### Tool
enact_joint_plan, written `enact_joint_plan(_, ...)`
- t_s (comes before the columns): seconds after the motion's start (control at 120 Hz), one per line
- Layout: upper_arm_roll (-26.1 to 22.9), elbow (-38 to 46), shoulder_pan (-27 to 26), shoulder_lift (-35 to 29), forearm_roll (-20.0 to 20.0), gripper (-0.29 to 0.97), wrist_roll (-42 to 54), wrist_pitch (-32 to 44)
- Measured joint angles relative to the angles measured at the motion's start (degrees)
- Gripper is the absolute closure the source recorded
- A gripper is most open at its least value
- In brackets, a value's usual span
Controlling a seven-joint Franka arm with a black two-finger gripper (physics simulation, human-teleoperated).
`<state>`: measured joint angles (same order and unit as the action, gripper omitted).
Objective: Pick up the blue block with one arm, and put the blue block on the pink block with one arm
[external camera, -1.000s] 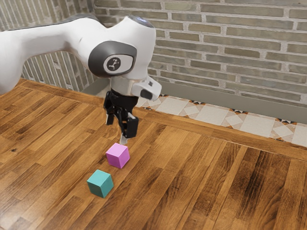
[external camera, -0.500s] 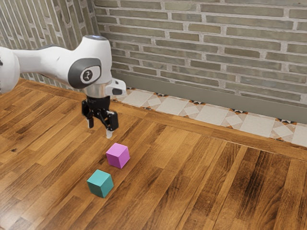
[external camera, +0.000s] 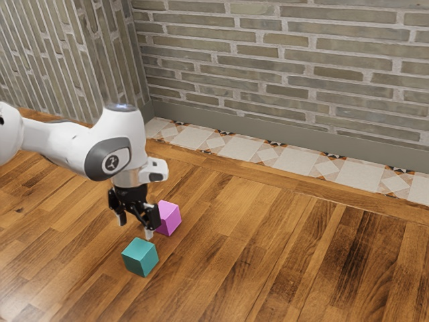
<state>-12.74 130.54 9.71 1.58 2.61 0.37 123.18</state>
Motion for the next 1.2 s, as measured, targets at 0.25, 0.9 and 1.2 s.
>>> enact_joint_plan(0.25,0.04,2.5,-1.39,0.85,-0.23,0.0,-0.45,6.13)
enact_joint_plan(0.9,0.18,5.52,-0.4,4.3,-1.09,0.0,-1.03,10.25)
enact_joint_plan(1.2,0.18,5.88,-0.43,4.95,-1.17,0.05,-1.15,11.28)
